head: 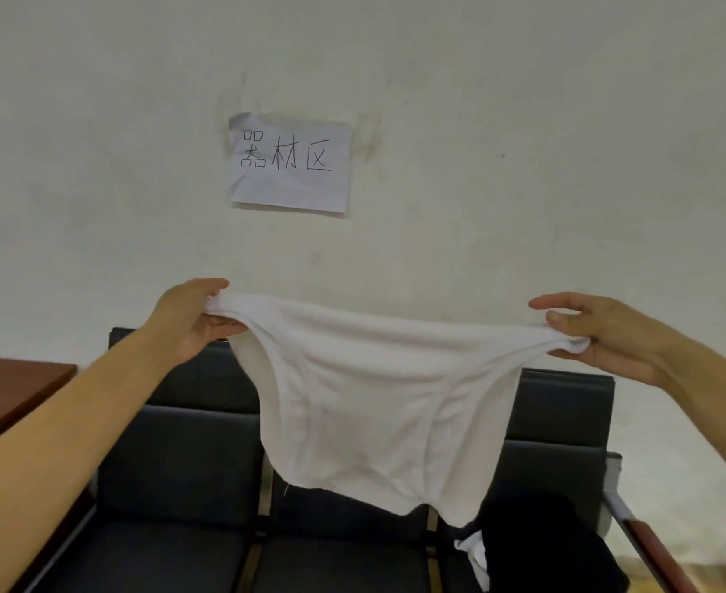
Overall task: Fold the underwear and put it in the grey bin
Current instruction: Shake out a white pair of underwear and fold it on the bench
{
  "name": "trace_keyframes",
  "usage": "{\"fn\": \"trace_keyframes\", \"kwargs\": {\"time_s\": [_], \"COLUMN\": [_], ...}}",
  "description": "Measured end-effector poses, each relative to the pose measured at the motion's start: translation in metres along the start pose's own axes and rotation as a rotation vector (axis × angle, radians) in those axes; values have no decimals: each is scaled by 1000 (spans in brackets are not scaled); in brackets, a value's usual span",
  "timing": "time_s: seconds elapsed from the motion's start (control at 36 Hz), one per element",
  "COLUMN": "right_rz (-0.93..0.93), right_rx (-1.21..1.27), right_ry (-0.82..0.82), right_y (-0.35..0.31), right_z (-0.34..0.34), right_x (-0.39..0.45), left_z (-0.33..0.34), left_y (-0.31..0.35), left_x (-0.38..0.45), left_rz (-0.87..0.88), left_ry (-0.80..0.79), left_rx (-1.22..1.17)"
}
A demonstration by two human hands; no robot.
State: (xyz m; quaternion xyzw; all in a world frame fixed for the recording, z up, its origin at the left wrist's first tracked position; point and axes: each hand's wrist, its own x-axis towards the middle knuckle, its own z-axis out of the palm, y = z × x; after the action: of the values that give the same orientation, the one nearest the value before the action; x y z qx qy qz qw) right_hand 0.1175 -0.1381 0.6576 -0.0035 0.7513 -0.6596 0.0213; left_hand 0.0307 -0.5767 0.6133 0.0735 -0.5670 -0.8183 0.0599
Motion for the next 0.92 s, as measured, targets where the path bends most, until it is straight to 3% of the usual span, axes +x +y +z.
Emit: {"fn": "trace_keyframes", "kwargs": {"time_s": [0.19, 0.33, 0.47, 0.56, 0.69, 0.92], "right_rz": [105, 149, 116, 65, 8, -75], "right_rx": [-104, -216, -598, -759, -795, -847], "right_ry": [-105, -159, -70, 3, 59, 75], "right_y": [28, 44, 49, 50, 49, 46], "right_z": [-55, -92, -107, -114, -125, -129], "right_x": [-55, -86, -109, -118, -127, -134], "left_z": [23, 44, 54, 53, 52, 55], "left_y": [-13, -23, -27, -27, -25, -20], "left_x": [-62, -102, -127, -133, -141, -152], "left_rz": [-98, -120, -125, -127, -100, 149], "left_ry": [-226, -264, -242, -267, -276, -117], "left_rx": [-189, -37, 85, 208, 448, 953]}}
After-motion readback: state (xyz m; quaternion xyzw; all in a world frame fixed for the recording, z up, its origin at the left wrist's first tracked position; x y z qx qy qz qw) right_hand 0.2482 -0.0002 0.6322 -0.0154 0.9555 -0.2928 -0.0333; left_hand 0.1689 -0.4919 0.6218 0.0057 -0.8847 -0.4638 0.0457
